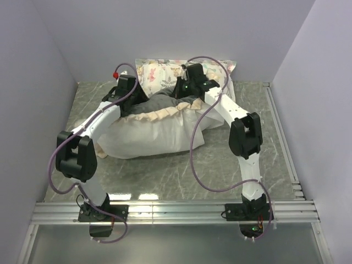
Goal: Remove the pillowcase from the pillow
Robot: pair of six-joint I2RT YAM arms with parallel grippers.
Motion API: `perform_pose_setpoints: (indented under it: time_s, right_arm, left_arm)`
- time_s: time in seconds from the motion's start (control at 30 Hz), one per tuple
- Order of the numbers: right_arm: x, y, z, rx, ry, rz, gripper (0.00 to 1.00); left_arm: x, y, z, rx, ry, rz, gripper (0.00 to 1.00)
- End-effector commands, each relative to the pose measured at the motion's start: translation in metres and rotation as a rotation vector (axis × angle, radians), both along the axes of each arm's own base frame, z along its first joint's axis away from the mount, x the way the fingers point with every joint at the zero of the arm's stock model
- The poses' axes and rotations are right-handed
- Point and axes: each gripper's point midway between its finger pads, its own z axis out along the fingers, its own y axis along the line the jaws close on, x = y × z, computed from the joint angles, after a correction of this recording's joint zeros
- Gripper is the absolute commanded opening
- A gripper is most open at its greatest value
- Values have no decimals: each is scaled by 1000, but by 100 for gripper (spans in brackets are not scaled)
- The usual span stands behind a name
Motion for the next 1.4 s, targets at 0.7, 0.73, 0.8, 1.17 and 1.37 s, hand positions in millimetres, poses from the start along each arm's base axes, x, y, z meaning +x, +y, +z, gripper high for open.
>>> perform_pose_setpoints:
  time_s: [0.7,0.73,0.8,1.17,1.37]
  right_arm:
    - [-12,-1,-10,-11,66,-25,0]
    - [-11,-2,-11,-10,69,-26,0]
    - [-12,-1,-11,-11,68,-24,0]
    - [-16,-4,16,6,22,-25,0]
    - [-26,-12,59,18,-71,-28,14]
  left_arm:
    - [-158,-52,143,334,-339,-156,98]
    - [-162,-44,137,382,-335,-105,99]
    - [-174,-45,113,443,-291,-98,99]
    - [-135,-34,88,720,-254,71,91]
    - [-121,-28,114,712,-281,88,0]
